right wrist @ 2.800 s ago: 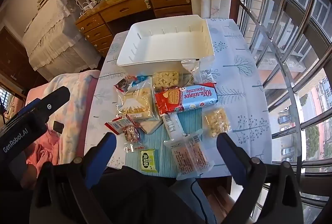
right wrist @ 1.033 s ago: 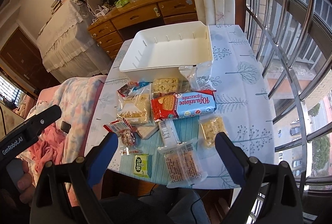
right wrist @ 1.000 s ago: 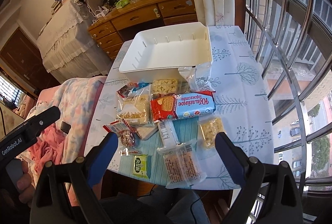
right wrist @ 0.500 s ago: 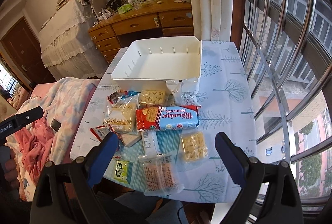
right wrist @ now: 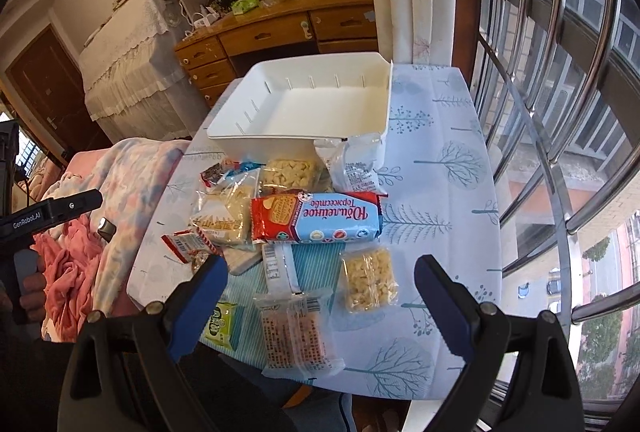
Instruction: Organize snacks
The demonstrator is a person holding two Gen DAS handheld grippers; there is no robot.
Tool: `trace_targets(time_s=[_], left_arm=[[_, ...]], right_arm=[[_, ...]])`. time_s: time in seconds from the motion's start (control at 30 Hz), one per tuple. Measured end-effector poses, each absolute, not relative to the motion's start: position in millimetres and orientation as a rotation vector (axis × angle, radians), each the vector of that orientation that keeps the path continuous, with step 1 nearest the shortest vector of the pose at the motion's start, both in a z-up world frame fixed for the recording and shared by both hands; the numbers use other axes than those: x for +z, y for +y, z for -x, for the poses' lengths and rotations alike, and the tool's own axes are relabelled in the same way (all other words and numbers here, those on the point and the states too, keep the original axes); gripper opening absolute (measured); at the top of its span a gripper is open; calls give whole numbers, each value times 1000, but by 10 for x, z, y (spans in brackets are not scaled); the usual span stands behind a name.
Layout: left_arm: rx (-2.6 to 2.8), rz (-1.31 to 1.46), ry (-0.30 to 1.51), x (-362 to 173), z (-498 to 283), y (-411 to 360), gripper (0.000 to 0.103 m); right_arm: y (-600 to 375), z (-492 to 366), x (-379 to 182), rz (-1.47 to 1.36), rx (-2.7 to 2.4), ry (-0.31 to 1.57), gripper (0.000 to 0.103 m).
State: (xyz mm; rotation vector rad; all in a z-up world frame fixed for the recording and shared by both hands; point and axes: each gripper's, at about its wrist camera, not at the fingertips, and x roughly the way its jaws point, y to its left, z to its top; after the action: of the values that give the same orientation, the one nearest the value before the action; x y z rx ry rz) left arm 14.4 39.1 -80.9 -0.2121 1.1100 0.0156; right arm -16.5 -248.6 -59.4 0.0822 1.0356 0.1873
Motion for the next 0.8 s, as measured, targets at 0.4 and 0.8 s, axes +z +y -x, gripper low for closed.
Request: trace_targets(time_s=[0.4, 0.8], left_arm=[[-34, 201, 1334, -1611, -779, 402, 100], [-90, 176, 1533, -2378, -1178, 332, 100]], right_arm=[[-2458, -118, -1140, -113, 149, 1242, 95], [-2294, 37, -1802, -23, 104, 1546, 95]])
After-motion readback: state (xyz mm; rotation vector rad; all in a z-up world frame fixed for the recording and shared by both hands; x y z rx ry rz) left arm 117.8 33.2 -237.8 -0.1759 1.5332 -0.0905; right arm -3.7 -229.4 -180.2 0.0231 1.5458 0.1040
